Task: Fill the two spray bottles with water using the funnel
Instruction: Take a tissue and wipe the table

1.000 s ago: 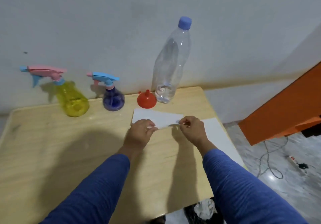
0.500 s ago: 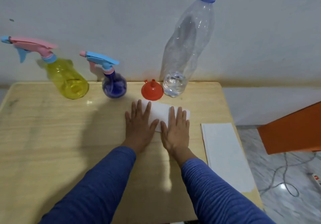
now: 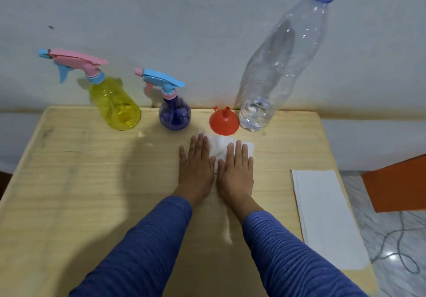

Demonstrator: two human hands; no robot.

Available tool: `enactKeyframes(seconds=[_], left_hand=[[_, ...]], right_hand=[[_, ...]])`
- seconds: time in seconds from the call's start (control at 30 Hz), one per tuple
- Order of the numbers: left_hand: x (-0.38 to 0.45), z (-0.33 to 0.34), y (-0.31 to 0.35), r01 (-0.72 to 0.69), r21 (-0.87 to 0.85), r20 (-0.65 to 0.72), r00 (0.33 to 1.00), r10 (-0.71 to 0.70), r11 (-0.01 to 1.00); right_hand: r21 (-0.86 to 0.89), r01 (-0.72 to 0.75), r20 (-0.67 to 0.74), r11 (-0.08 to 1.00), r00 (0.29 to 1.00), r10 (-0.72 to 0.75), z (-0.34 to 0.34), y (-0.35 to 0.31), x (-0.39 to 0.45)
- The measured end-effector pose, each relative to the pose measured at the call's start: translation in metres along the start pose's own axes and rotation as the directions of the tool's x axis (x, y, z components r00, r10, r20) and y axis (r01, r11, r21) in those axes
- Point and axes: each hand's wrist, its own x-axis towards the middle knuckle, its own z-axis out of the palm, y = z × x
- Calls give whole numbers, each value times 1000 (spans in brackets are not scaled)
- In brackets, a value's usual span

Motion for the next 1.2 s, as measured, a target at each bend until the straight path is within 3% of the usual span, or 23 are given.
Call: enactKeyframes(seconds=[0.33,0.7,1.0,1.2], left_hand=[[-9,-32,-133,13,76,-11,1000,-12,997],[-57,-69,-319,184,72,-6,983,-184,980],[-96,-64,-342,243,87,-19,970,-242,966],[-103,-60,-324,237,81,15,971,-239,968]], right_hand=[[-23,75,54,997,996,-74,41,-129,-1],[8,232,134,973,964,-231,100,-316,-24],[19,344,145,939,928,-343,115,-337,-58],[44,302,165,952,938,-305,109,-321,-72]])
